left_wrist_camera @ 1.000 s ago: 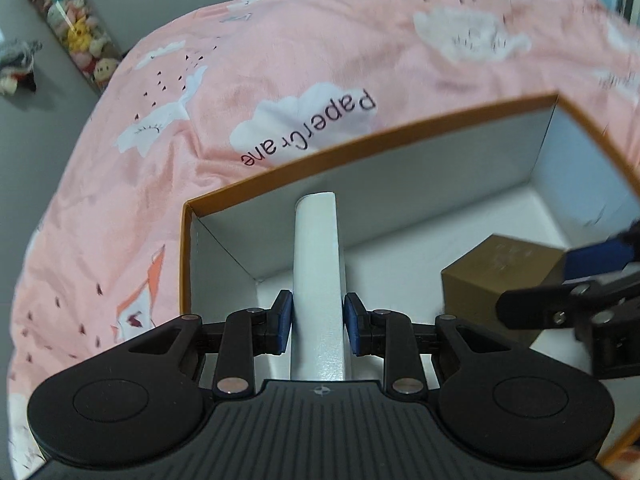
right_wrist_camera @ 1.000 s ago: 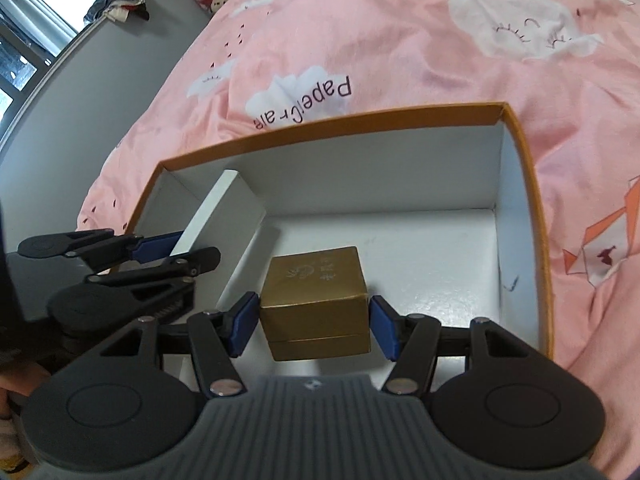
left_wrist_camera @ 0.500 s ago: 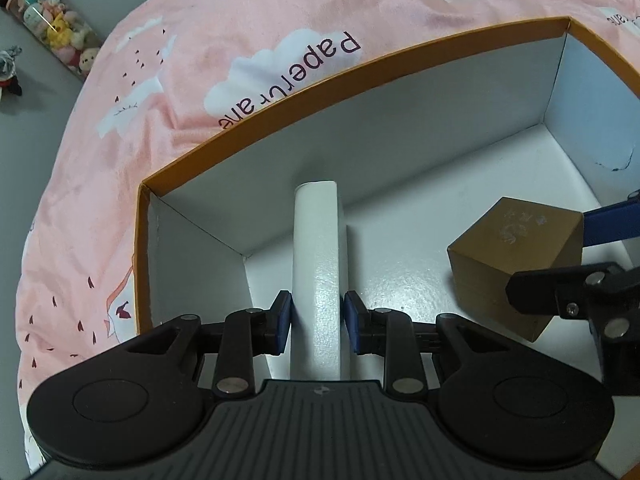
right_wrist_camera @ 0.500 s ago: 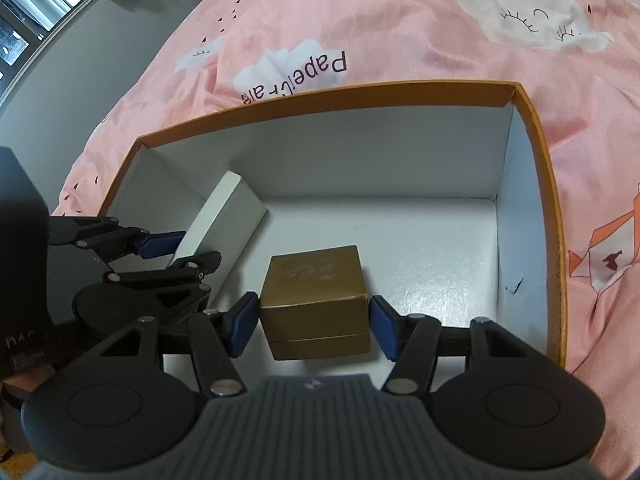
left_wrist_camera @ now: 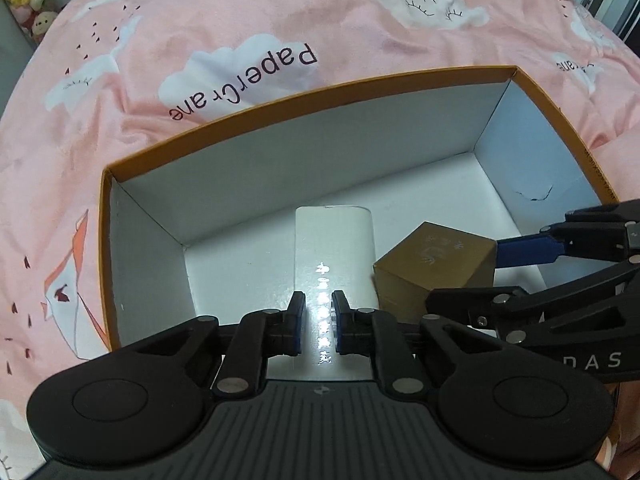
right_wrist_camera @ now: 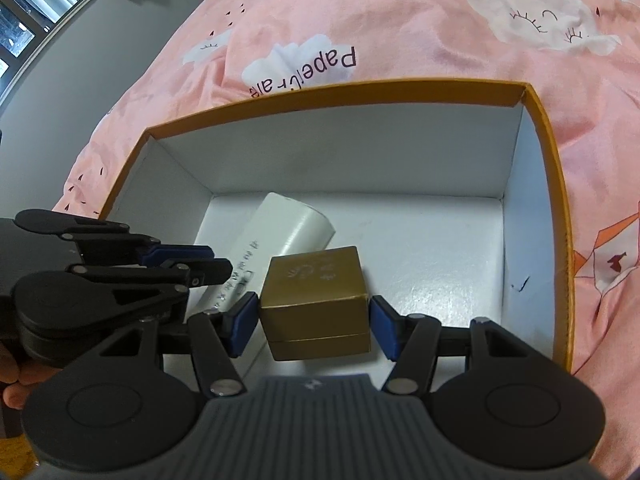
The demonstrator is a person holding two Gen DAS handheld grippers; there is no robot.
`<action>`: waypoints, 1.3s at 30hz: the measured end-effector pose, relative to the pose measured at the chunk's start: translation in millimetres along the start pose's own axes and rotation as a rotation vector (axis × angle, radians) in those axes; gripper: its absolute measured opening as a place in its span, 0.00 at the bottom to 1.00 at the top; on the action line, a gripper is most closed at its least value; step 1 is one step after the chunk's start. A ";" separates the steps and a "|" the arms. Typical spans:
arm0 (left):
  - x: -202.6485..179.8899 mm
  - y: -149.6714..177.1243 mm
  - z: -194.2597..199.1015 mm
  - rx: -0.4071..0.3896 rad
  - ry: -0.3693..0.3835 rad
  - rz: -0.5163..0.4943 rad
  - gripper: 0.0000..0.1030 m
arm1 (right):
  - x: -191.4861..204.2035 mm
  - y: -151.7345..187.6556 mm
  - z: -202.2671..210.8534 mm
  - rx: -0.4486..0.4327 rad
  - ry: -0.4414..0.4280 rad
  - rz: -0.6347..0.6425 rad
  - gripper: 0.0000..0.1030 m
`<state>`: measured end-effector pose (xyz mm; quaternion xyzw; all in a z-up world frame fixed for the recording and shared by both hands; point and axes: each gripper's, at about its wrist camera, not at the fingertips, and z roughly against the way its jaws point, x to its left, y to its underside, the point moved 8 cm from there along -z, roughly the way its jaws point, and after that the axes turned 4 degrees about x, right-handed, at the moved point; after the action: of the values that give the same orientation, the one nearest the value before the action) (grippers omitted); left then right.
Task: Organize objects
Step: 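Lower the glasses case into the box with the left tool while the right tool carries the gold cube, then lower the gold cube box into the box beside the glasses case and open the right tool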
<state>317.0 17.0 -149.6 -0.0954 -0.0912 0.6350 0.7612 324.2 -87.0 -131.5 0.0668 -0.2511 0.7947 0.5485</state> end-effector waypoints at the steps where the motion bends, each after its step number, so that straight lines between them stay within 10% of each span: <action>1: 1.3 0.1 2.6 -0.008 0.010 0.008 0.15 | 0.1 -0.1 -0.3 0.003 0.000 -0.002 0.60; 12: 76.7 24.0 82.4 -0.270 -0.065 0.213 0.15 | 8.6 -2.3 -6.4 0.053 0.053 -0.046 0.60; 23: 115.9 74.8 78.5 -0.317 0.105 0.467 0.15 | 42.9 -11.0 -34.9 0.092 -0.004 -0.129 0.60; 39: 114.7 94.0 75.4 -0.349 0.168 0.540 0.15 | 65.0 -10.1 -43.5 0.152 -0.048 -0.110 0.60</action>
<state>228.4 148.6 -99.3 -0.2971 -0.1070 0.7784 0.5425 315.5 -9.2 -141.0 0.1410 -0.1993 0.7782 0.5786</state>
